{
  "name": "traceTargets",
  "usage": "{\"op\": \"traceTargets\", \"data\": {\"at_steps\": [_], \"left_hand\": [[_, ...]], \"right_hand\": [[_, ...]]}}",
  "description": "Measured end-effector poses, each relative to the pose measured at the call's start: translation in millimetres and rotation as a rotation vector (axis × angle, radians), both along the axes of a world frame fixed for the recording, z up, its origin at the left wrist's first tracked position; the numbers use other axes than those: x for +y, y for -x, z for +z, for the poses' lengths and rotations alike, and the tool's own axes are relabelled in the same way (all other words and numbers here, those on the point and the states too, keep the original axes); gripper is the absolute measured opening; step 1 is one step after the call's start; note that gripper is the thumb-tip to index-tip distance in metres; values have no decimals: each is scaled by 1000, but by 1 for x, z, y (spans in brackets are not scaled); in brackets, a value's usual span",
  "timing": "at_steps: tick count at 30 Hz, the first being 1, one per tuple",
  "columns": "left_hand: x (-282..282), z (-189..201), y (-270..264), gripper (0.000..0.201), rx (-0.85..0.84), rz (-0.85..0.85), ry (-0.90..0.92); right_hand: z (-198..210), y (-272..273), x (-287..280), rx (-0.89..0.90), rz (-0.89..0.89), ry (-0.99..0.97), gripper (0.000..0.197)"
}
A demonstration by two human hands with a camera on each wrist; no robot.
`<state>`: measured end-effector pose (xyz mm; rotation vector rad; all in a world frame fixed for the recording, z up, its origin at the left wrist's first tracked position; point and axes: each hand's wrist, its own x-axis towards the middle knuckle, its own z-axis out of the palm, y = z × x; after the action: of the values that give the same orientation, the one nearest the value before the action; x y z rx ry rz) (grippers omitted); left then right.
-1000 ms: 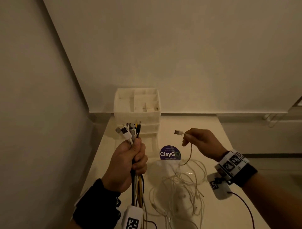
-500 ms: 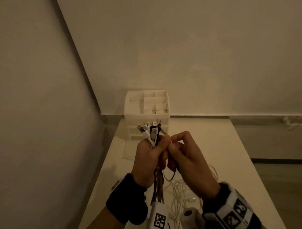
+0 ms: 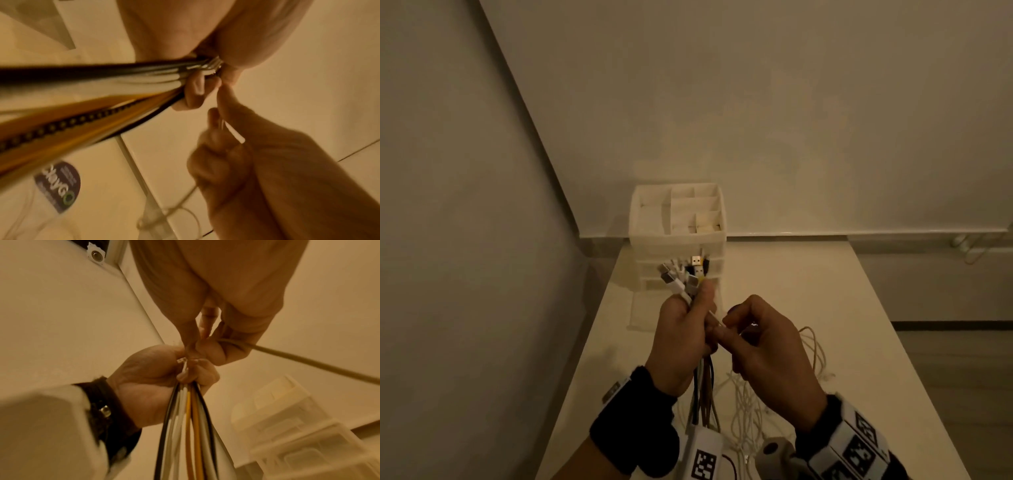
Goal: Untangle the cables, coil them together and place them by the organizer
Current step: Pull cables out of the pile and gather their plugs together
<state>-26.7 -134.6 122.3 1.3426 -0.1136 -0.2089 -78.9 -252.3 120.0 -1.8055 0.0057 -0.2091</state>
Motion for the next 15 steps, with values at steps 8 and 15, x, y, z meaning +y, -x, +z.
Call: {"op": "traceTargets", "data": {"at_steps": [8,15], "left_hand": [[47,13,-29,39,7,173,305],[87,27,-39,44,-183,294,266]], "right_hand": [[-42,12,-47,101,260,252,19],[-69,-1,-83,187,299,445,20]]}}
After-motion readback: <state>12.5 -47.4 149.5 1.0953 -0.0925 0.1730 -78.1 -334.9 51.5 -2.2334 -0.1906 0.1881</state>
